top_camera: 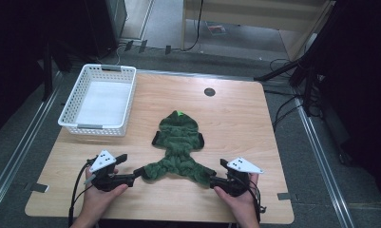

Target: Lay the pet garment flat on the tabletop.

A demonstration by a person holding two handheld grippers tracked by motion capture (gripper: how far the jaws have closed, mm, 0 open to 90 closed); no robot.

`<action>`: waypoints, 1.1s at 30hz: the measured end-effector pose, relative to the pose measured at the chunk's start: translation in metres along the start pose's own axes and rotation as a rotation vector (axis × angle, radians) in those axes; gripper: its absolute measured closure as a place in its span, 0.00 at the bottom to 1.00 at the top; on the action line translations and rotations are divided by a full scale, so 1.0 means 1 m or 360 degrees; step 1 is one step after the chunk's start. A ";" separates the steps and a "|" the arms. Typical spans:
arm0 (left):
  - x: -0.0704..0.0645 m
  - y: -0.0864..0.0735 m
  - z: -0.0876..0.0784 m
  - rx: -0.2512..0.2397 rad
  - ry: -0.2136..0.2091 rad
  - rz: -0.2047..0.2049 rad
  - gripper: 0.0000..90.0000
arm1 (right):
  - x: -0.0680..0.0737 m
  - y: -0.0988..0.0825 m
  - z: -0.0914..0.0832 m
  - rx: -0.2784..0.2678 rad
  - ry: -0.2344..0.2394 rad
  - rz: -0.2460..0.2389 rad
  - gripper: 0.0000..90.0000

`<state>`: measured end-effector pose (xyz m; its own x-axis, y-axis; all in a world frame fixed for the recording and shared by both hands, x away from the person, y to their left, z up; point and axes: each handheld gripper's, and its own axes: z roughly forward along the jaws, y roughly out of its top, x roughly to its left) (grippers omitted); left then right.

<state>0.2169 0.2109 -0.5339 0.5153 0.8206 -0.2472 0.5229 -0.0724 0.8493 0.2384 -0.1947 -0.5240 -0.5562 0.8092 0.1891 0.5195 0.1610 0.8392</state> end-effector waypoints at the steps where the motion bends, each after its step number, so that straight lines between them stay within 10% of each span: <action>1: 0.003 -0.001 -0.004 -0.0012 0.0014 -0.0010 0.12 | -0.003 0.000 -0.003 -0.0007 -0.0015 0.0009 0.16; 8: 0.032 -0.007 -0.030 -0.0081 0.0027 -0.0056 0.00 | -0.025 -0.003 -0.020 -0.0064 -0.0147 0.0026 0.00; 33: 0.115 -0.034 -0.098 -0.0146 0.0397 -0.0207 0.00 | -0.095 -0.030 -0.061 -0.0039 -0.0469 0.0127 0.00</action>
<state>0.1918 0.3634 -0.5454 0.2591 0.9345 -0.2442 0.5044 0.0847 0.8593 0.2357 -0.3108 -0.5356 -0.3004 0.9484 0.1018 0.5359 0.0796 0.8405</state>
